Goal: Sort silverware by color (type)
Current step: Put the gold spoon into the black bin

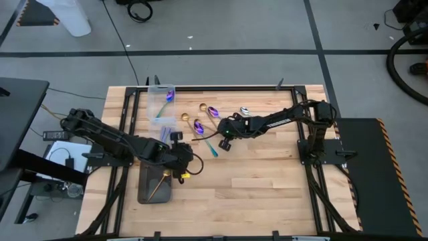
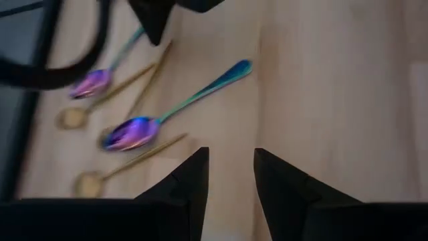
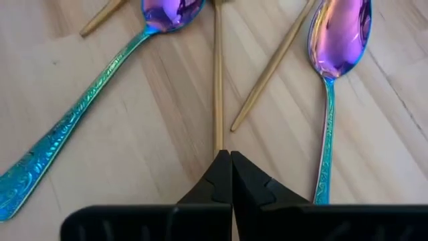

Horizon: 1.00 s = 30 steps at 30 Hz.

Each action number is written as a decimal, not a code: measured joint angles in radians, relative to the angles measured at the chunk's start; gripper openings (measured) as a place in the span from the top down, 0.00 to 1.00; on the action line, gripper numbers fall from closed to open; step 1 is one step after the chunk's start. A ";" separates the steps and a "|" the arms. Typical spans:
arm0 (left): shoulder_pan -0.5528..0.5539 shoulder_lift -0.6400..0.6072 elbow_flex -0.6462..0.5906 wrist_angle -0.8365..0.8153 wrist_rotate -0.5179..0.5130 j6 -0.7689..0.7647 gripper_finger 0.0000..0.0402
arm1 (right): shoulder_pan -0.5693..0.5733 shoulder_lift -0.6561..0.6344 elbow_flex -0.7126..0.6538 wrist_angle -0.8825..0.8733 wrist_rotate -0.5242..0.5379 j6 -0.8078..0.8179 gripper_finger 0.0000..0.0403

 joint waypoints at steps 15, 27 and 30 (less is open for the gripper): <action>0.086 -0.040 -0.097 0.058 0.089 0.019 0.71 | -0.008 0.089 0.005 0.352 -0.047 -0.145 0.80; 0.127 -0.250 -0.220 0.165 0.084 0.034 0.71 | -0.085 0.200 0.087 0.383 -0.130 -0.125 0.66; 0.135 -0.267 -0.222 0.164 0.083 0.030 0.71 | -0.087 0.245 0.163 0.268 -0.118 -0.116 0.66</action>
